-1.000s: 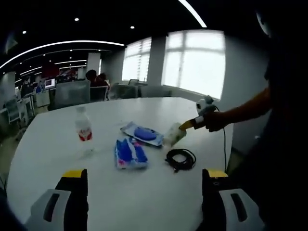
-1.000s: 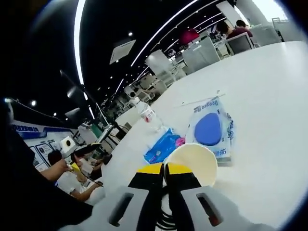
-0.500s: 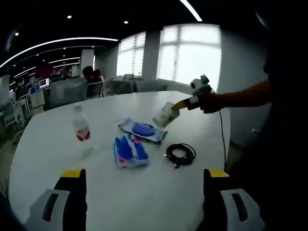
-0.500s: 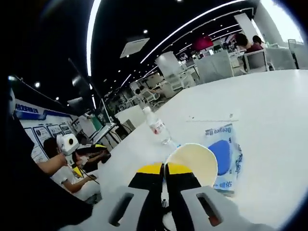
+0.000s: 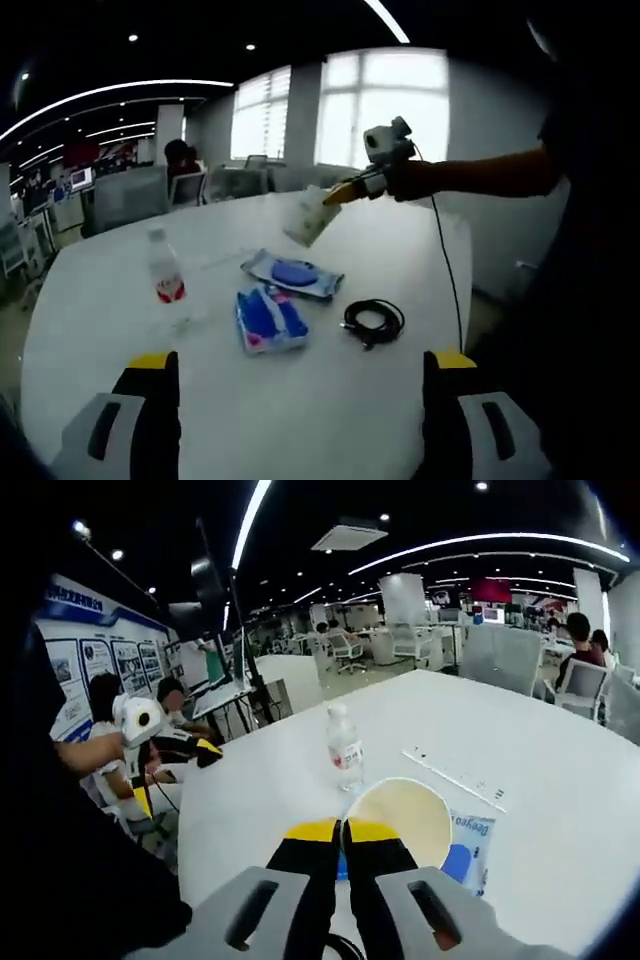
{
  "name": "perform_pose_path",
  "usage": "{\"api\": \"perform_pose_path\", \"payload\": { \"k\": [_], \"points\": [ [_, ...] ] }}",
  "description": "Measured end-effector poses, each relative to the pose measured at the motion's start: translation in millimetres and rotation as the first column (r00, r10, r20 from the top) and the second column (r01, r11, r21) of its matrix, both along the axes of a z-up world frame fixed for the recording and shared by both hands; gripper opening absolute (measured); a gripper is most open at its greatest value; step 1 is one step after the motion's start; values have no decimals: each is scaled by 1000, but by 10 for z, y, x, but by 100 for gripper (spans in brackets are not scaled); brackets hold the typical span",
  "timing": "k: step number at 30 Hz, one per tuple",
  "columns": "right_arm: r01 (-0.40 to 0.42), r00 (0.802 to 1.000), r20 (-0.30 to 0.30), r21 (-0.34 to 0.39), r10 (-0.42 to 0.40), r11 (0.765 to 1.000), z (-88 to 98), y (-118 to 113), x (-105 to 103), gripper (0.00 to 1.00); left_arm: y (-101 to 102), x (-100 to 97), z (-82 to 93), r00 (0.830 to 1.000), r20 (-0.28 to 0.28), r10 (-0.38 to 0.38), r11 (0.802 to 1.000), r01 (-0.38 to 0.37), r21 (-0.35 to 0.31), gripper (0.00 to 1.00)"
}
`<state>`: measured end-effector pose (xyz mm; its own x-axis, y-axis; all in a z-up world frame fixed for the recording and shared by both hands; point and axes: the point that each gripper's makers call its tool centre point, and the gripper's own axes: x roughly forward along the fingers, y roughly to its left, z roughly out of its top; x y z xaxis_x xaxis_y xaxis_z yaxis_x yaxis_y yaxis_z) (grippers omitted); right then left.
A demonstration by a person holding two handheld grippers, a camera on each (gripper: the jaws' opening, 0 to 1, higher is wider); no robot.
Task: Arrange the tabletop items into an orderly group along one side of the table until the central work area is clear of visible clutter.
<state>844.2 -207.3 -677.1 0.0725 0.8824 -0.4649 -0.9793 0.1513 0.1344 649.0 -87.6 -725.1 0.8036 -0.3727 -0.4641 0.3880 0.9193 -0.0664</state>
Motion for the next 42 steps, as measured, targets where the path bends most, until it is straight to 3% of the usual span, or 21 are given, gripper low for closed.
{"api": "perform_pose_path", "payload": {
  "k": [7,13,17,24,36,42],
  "points": [
    [-97,985,133,-103,110,990,-5,337,61,0,73,84,-7,1000,-1,-11,1000,11,11,100],
    [-150,970,169,-161,177,975,-70,552,81,0,89,135,-14,1000,-4,-16,1000,16,13,100],
    [-195,949,201,-226,242,954,-151,721,83,0,102,167,-27,1000,-6,-19,1000,19,9,100],
    [-226,928,223,-297,298,928,-251,906,126,0,165,220,-111,1000,-13,-14,1000,15,11,100],
    [-286,885,229,-420,405,861,-630,1269,194,0,94,321,-158,999,-39,-17,1000,17,15,99],
    [-302,860,247,-461,447,835,-783,1374,205,0,154,388,-210,999,-45,-5,1000,6,16,99]
  ]
}}
